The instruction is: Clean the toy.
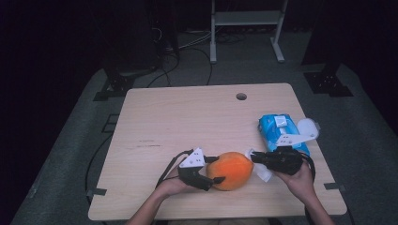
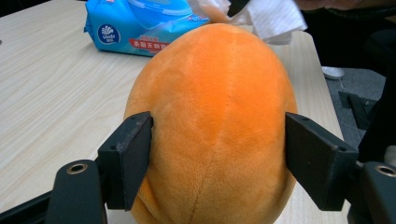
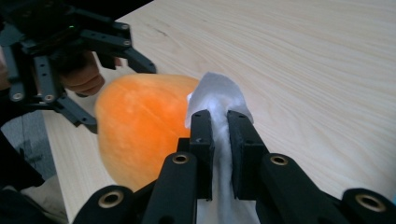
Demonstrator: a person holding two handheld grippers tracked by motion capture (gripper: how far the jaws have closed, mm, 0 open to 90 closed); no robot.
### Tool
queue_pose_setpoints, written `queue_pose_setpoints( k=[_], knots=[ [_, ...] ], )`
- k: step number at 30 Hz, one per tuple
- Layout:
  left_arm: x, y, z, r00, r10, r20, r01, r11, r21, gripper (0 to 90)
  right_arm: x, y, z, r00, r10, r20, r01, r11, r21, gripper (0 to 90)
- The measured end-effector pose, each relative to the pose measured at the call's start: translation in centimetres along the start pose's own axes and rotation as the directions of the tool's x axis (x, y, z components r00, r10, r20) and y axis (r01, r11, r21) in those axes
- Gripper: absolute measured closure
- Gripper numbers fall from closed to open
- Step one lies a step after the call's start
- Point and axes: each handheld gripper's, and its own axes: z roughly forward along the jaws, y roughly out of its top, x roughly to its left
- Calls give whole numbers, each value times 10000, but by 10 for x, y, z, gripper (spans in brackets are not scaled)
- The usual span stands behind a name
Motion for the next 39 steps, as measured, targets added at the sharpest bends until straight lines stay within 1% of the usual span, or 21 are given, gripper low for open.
queue_pose_setpoints(
  k=[1,3,4,6,9,11,13,15,18,20,23,24,25,28,30,31,33,35,37,38,39],
  knots=[
    [-1,0,1,10000,0,-14,0,10000,-12,266,-2,-1,-1,9999,135,-44,-135,9999,-54,803],
    [-1,1,1,10000,-23,-27,23,10000,-2,261,-1,0,-4,9999,86,87,-85,9999,-137,803],
    [0,1,2,9999,-108,-46,108,9999,-24,259,1,2,-5,10000,49,25,-48,9997,-227,803],
    [1,1,3,9995,-316,-57,316,9995,-79,258,8,5,-4,9998,-173,-128,169,9994,-307,803],
    [3,0,1,9994,-328,-63,328,9995,-36,258,16,6,5,9980,-622,-112,622,9981,27,802],
    [3,-1,0,9991,-408,-83,408,9992,-25,258,11,3,7,9988,-484,-79,484,9988,49,803],
    [6,-2,-1,9984,-564,-62,564,9984,-46,257,4,0,5,9977,-450,512,439,9988,239,803],
    [8,-3,-2,9972,-747,-11,747,9972,-70,257,-4,-6,2,9973,-135,722,117,9996,252,803],
    [9,-3,-1,9962,-868,-11,867,9961,-141,254,-4,-4,-3,9989,93,453,-88,9999,-132,803],
    [7,-1,1,9969,-782,-23,782,9969,-118,252,2,3,-3,9999,-79,134,84,9990,-428,803],
    [6,-1,0,9974,-714,-57,713,9974,-64,251,8,5,5,9994,-356,21,357,9990,-280,802],
    [6,-2,0,9971,-759,-53,758,9971,-105,252,8,4,8,9994,-348,52,349,9992,-175,802],
    [7,-3,0,9968,-793,-43,792,9968,-123,252,5,1,11,9999,-161,-40,160,9998,-130,803],
    [7,-2,1,9970,-774,-59,774,9969,-111,252,-3,-4,11,9999,137,60,-137,9999,-49,802],
    [8,-3,0,9969,-787,-72,786,9969,-84,252,-4,-4,6,9989,-21,468,18,10000,64,802],
    [8,-4,-1,9963,-855,-41,855,9963,-120,252,-4,-4,4,9982,39,599,-43,10000,71,802],
    [8,-3,0,9962,-869,-64,868,9962,-99,252,-5,-4,0,9989,255,390,-246,9994,-223,802],
    [6,-1,3,9968,-794,-88,793,9968,-133,250,1,1,-1,9998,164,116,-159,9989,-432,802],
    [5,1,5,9971,-749,-123,747,9971,-152,249,11,8,3,9997,-110,-221,98,9985,-535,802],
    [4,2,5,9973,-722,-135,720,9973,-154,249,17,10,8,9986,-430,-304,417,9983,-409,801],
    [4,2,5,9975,-699,-136,697,9975,-108,250,21,11,10,9978,-581,-321,572,9979,-303,800]
  ],
)
